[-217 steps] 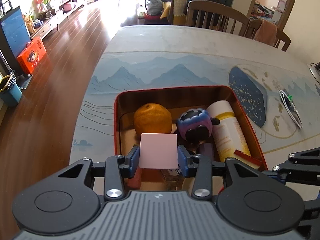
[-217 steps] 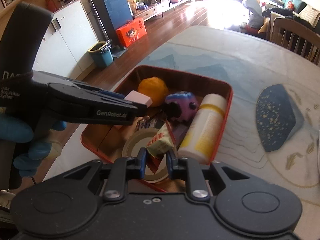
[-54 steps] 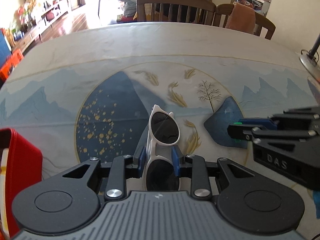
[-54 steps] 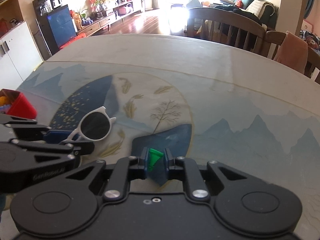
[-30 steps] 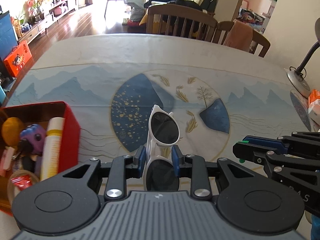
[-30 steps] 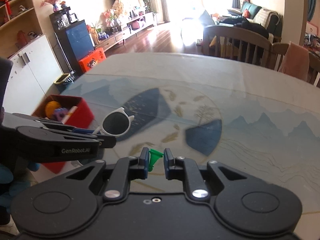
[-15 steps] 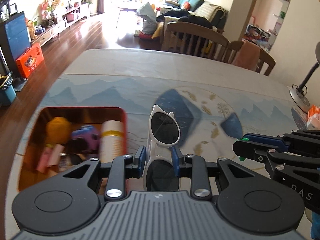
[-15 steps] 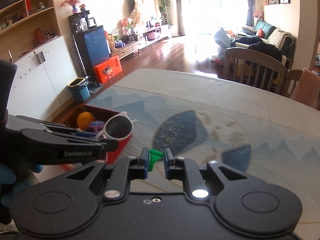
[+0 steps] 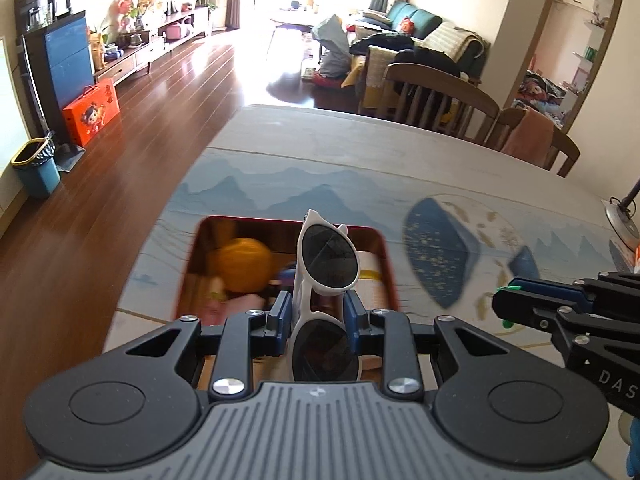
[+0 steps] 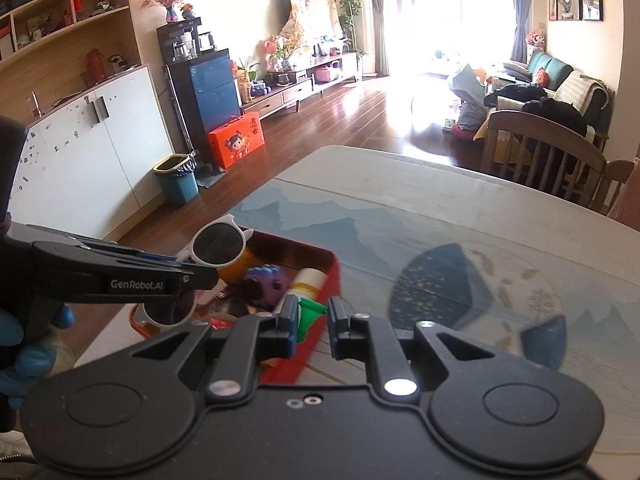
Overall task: Organize rigid objects
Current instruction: 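Carry the white sunglasses and green object with both tools over the tin box, then lower and release the sunglasses with the left tool while the right tool releases the green object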
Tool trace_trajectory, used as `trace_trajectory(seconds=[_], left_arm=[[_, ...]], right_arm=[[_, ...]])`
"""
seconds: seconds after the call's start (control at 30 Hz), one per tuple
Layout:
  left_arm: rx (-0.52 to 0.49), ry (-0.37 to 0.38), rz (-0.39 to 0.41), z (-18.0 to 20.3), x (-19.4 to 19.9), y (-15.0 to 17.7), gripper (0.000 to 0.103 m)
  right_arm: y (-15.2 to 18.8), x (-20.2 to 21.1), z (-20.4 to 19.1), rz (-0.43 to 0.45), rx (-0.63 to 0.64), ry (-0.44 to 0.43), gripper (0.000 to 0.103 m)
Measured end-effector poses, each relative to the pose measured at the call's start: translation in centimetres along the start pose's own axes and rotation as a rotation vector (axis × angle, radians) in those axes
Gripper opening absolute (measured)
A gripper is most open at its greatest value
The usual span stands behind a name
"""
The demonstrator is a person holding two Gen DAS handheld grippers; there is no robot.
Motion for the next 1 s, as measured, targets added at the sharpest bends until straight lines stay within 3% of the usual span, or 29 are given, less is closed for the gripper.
trace_trajectory(seconds=[0.43, 1.0], left_arm=[[-0.026, -0.009, -0.05, -5.5, -3.5, 0.4, 0.027], [-0.11, 0.021, -0.09, -5.7, -6.9, 1.3, 0.027]], right_arm=[[-0.7, -5.3, -2.7, -0.04, 0.004, 0.029, 0.014], [0.0, -11.6, -2.8, -0.151, 0.043, 0.066, 0.014]])
Point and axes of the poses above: each gripper's, at about its wrist camera, not at the fingertips, and x roughly against the way its jaws point, z to its right, y to its underside, the point moved 2 cm from there along -x, roughly the way its jaws point, and after that the axes turned 15 degrees about -y, right-handed, at the moved point
